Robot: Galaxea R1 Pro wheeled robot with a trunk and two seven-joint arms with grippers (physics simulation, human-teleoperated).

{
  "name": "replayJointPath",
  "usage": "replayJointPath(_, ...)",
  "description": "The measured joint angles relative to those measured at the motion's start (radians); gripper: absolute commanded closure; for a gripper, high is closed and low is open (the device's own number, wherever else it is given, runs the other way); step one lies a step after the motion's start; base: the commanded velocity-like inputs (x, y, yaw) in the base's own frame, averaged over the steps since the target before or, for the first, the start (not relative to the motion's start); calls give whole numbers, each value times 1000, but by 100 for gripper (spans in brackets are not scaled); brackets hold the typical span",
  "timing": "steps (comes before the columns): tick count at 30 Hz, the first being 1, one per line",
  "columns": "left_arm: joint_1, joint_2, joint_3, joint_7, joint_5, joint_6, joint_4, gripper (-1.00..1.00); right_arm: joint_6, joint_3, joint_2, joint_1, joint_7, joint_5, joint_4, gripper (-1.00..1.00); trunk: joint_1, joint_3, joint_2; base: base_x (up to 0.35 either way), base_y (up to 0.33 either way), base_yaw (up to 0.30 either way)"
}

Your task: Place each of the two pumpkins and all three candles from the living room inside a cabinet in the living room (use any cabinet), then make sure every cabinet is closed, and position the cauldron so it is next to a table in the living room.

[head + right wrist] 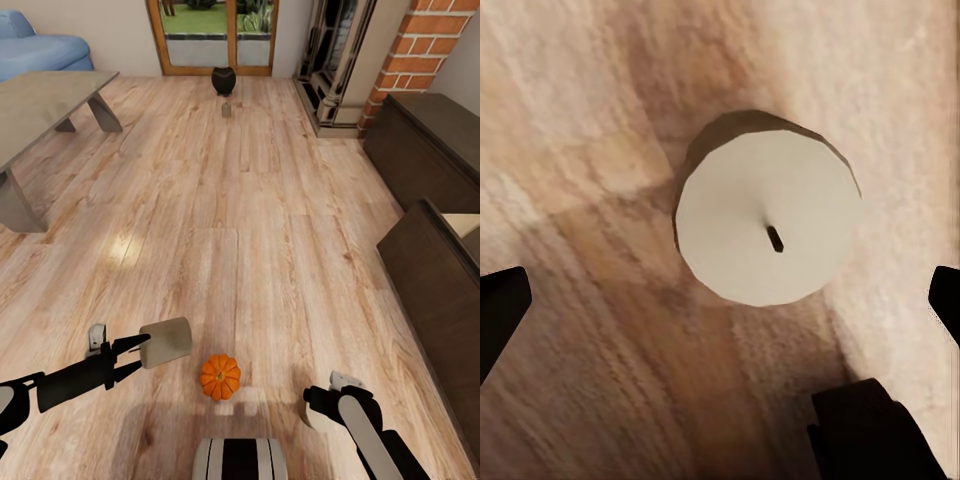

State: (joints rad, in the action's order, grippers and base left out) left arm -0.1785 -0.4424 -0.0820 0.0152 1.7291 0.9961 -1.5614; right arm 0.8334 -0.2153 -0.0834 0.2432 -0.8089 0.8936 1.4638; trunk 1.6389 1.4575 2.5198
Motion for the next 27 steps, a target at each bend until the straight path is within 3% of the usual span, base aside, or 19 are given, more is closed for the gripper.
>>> replayJointPath(27,1,-1,4,-6,0,0,-1,100,-31,-2,0,0,6,-7,2,-100,11,97,6,0,0,0)
